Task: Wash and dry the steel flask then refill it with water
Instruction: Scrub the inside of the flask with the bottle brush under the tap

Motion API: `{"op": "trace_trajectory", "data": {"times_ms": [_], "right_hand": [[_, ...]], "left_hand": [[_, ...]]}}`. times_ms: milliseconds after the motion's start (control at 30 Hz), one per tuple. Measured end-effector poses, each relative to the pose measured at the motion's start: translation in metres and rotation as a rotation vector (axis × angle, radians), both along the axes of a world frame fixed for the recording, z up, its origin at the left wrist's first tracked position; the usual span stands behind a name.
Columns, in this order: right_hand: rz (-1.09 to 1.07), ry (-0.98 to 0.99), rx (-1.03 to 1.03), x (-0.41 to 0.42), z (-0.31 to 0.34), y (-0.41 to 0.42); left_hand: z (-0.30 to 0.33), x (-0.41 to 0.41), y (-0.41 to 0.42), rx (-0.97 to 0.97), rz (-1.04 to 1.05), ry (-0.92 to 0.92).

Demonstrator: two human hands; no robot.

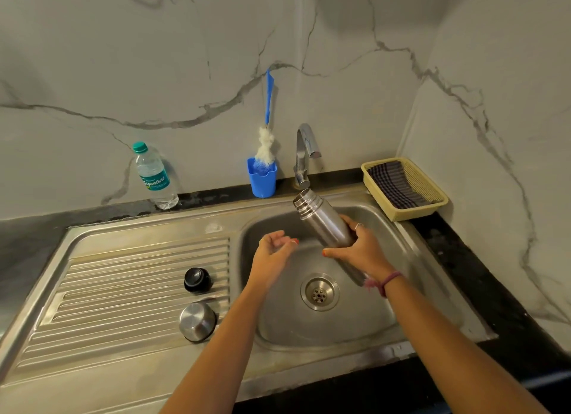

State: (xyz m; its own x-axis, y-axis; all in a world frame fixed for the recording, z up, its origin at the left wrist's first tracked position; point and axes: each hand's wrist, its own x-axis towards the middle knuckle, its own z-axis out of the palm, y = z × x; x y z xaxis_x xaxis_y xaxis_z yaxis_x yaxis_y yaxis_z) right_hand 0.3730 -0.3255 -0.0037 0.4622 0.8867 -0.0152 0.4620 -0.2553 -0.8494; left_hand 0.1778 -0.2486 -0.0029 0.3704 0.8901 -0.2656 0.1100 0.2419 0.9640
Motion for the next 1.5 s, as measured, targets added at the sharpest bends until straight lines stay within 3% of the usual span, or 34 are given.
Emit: {"op": "trace_trajectory", "data": {"times_ms": [200, 467, 567, 700, 767, 867, 1133, 1333, 1500], "right_hand": [[0.025, 0.362, 0.146, -0.036, 0.011, 0.013], [0.113, 0.347, 0.189, -0.071, 0.022, 0.038], [0.244, 0.203, 0.091, -0.067, 0.028, 0.046], [0.564, -0.062, -0.216, -0.038, 0.067, 0.060], [0.616, -0.152, -0.318, -0.025, 0.090, 0.068], [0.527, -0.253, -0.238, -0.009, 0.127, 0.091], [0.149, -0.198, 0.193, -0.004, 0.200, 0.186], [0.158, -0.453, 0.180, -0.006, 0.197, 0.260], [0.059, -0.360, 0.239, -0.005, 0.189, 0.290]], "left_hand": [[0.022, 0.017, 0.015, 0.073, -0.108, -0.009], [0.032, 0.024, 0.031, 0.237, -0.033, -0.033], [0.027, 0.016, 0.038, 0.266, 0.011, -0.005], [0.020, 0.003, 0.043, 0.290, 0.061, 0.046], [0.020, -0.004, 0.043, 0.281, 0.084, 0.044], [0.019, -0.013, 0.047, 0.265, 0.095, 0.034], [0.014, -0.024, 0.057, 0.198, 0.107, 0.034], [0.010, -0.028, 0.065, 0.187, 0.103, 0.040], [0.008, -0.028, 0.070, 0.187, 0.096, 0.058]]}}
